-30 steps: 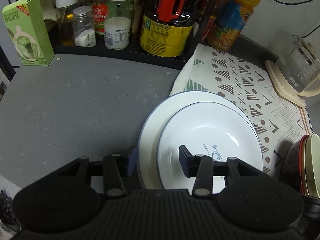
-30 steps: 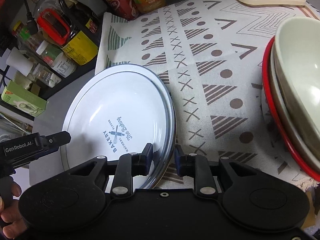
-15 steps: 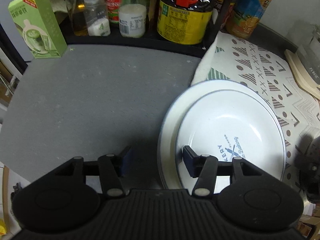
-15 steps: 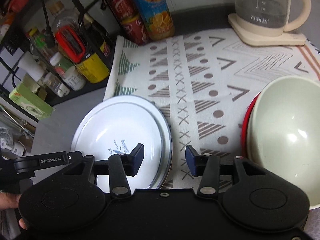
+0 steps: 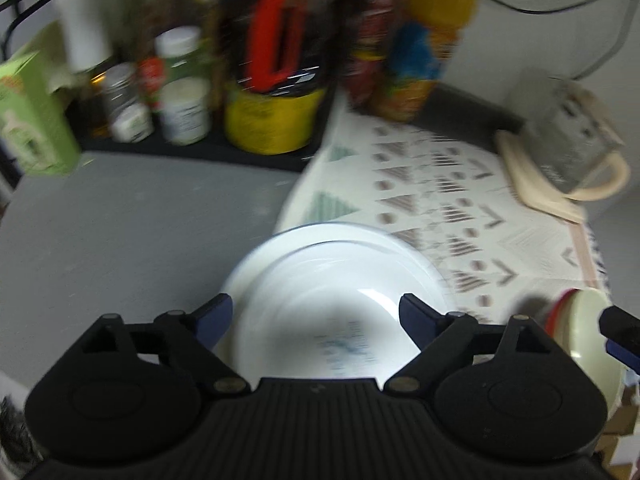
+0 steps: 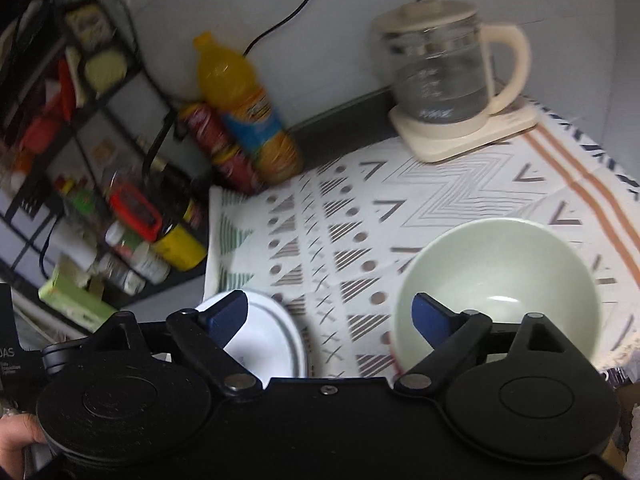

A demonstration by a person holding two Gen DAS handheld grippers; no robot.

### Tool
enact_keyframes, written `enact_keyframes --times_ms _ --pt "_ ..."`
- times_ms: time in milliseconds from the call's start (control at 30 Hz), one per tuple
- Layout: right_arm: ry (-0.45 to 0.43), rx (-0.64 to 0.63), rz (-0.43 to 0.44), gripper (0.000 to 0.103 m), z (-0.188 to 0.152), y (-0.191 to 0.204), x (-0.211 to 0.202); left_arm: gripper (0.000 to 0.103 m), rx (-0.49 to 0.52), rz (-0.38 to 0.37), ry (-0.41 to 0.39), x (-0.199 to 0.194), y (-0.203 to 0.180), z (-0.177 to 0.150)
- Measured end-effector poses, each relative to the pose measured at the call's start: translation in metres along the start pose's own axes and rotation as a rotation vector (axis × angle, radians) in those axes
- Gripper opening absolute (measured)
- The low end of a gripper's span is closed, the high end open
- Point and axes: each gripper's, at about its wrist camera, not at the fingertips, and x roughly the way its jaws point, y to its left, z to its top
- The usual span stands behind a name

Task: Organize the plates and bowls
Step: 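Move both grippers to the green bowls nested in the red bowl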

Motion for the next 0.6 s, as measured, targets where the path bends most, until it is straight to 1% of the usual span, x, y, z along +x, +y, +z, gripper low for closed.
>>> enact_keyframes --times_ms 100,167,233,333,600 --pt "-0.026 0.03 -0.024 0.094 -0.004 -0.014 -0.009 0.09 0.048 -0.058 -0.004 -0.004 -0.023 0.002" --pt "-0.036 0.052 -0.042 0.095 -0.009 -0.024 -0.014 0.091 0.071 -0.083 0.003 -0.004 -0.035 0.003" --pt "-0.051 0.076 -0.062 0.101 -0.014 -0.035 -0.02 0.091 0.09 -0.12 0.004 -0.006 -0.047 0.004" --pt "-0.073 0.112 -0.093 0.102 -0.017 -0.048 -0.03 0.094 0.133 -0.149 0.003 -0.007 -0.067 0.002" --pt "-0.099 0.188 -0.172 0.102 -0.022 -0.081 -0.044 0.095 0.238 -0.23 0.03 0.0 -0.116 -0.002"
